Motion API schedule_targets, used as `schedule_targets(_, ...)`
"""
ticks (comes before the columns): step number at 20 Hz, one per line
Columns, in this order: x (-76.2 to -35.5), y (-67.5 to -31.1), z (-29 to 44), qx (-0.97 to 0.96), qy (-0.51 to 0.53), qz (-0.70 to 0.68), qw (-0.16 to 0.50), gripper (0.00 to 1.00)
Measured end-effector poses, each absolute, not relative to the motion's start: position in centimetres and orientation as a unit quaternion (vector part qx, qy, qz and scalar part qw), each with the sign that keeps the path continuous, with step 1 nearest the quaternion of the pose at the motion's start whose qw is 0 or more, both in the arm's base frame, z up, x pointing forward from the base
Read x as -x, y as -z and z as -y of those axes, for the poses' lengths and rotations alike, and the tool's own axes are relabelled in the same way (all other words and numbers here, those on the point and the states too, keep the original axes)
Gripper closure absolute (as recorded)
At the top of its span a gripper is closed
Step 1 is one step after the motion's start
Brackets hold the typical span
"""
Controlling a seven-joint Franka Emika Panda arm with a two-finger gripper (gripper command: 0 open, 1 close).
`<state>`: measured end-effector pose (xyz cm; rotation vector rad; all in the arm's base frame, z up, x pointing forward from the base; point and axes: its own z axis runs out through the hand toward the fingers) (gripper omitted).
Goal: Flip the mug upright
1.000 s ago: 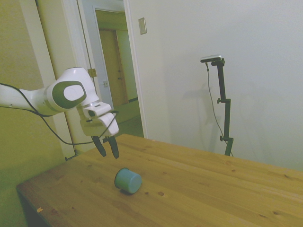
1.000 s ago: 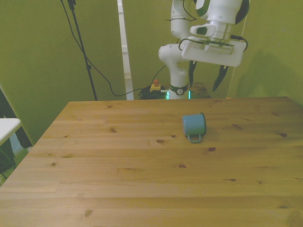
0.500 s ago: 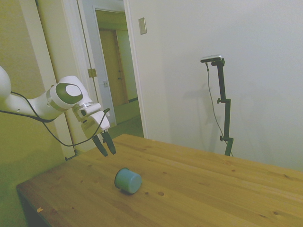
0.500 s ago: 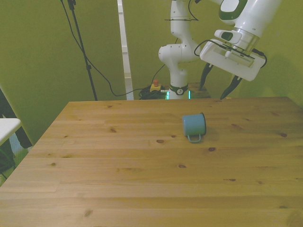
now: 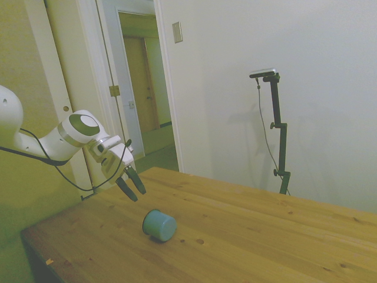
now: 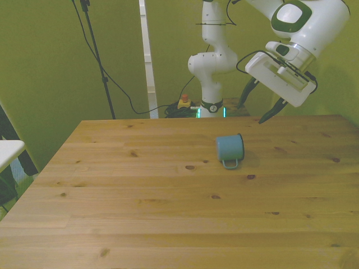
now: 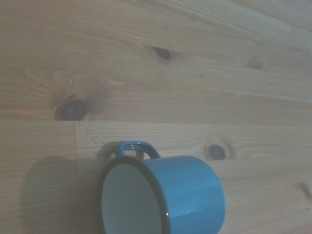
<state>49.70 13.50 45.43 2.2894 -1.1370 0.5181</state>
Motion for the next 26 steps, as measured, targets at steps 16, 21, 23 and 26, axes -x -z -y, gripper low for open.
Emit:
schedule_targets(16, -50.0, -42.7, -14.5, -0.836, -0.189, 0.430, 0.284, 0.00)
schedule_targets(21, -50.0, -41.7, -14.8, -0.828, -0.191, 0.433, 0.300, 0.00)
schedule_targets(23, -50.1, -41.2, -14.8, -0.819, -0.197, 0.437, 0.315, 0.00)
schedule_targets(26, -50.4, -40.5, -14.8, -0.808, -0.203, 0.442, 0.332, 0.00)
